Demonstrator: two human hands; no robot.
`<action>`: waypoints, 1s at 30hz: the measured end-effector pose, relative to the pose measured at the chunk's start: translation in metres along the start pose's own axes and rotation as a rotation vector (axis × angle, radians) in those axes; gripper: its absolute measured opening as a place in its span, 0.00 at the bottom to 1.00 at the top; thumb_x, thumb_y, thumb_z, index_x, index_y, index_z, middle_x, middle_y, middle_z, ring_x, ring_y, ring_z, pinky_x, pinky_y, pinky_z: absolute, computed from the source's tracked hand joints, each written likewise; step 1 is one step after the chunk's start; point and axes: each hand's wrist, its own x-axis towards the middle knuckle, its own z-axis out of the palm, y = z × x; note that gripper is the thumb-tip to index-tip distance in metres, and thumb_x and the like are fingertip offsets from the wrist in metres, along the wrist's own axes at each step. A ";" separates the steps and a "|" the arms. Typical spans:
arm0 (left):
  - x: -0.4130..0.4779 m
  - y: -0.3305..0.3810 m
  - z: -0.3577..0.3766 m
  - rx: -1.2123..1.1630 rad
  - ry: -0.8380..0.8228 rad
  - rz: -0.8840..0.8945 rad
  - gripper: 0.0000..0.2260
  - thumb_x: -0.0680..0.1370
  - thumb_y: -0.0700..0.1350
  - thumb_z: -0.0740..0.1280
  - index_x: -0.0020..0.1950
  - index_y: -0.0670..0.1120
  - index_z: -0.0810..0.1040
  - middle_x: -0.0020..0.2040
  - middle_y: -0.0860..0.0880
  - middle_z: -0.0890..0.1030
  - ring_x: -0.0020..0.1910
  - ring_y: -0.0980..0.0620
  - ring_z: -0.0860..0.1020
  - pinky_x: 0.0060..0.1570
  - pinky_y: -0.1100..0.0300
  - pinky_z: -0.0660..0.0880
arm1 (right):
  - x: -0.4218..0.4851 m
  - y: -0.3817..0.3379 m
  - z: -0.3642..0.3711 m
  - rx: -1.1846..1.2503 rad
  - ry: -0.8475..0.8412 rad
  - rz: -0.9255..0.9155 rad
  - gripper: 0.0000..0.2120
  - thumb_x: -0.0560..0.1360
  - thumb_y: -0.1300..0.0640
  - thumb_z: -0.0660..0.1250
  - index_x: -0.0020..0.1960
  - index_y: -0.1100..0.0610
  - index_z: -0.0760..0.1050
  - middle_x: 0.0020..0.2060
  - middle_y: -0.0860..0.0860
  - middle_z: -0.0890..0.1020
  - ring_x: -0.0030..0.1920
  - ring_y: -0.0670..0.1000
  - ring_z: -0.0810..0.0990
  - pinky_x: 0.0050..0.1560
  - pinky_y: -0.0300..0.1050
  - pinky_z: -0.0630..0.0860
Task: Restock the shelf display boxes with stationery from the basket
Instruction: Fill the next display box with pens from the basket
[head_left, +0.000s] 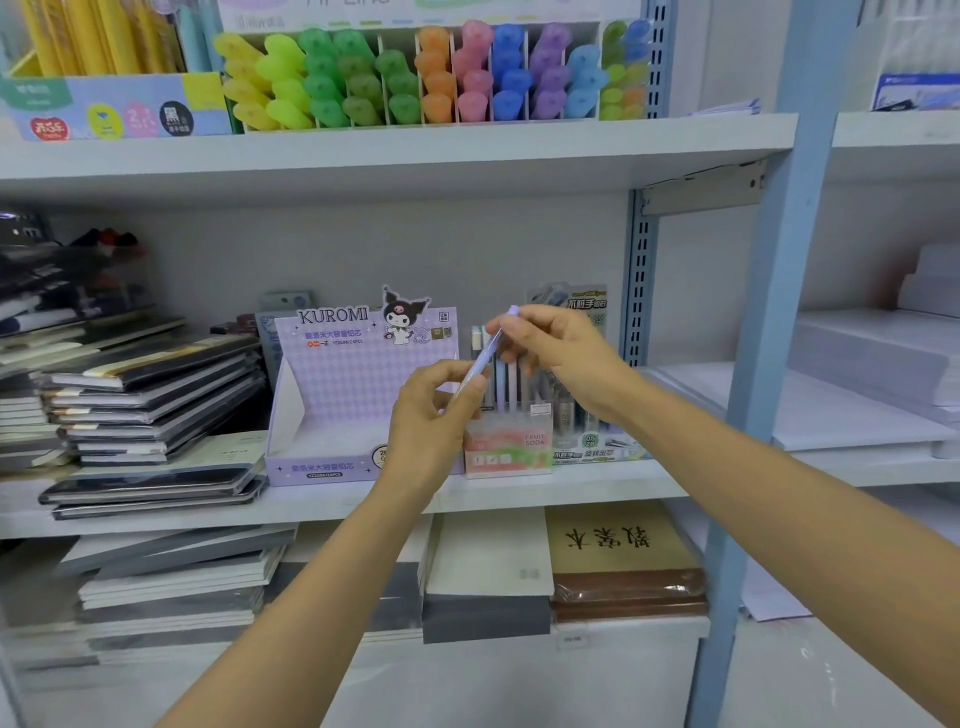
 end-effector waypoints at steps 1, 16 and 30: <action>-0.001 0.000 0.001 0.047 0.021 0.030 0.09 0.79 0.48 0.67 0.58 0.48 0.79 0.56 0.47 0.77 0.46 0.51 0.79 0.39 0.56 0.79 | -0.001 -0.002 0.001 0.011 0.011 -0.013 0.10 0.81 0.57 0.61 0.53 0.59 0.79 0.40 0.48 0.83 0.40 0.45 0.79 0.37 0.35 0.75; -0.023 -0.029 -0.013 0.828 -0.280 0.347 0.28 0.80 0.47 0.64 0.78 0.49 0.59 0.78 0.51 0.59 0.78 0.54 0.54 0.75 0.56 0.55 | 0.002 0.038 -0.023 -0.592 0.372 -0.075 0.12 0.81 0.54 0.63 0.47 0.59 0.81 0.37 0.52 0.83 0.39 0.51 0.80 0.41 0.48 0.76; -0.025 -0.035 -0.010 0.838 -0.269 0.374 0.30 0.79 0.46 0.65 0.78 0.48 0.57 0.78 0.50 0.58 0.78 0.54 0.51 0.74 0.57 0.56 | 0.012 0.029 -0.020 -0.741 0.254 0.000 0.13 0.81 0.53 0.60 0.50 0.60 0.78 0.39 0.57 0.83 0.41 0.59 0.81 0.46 0.56 0.79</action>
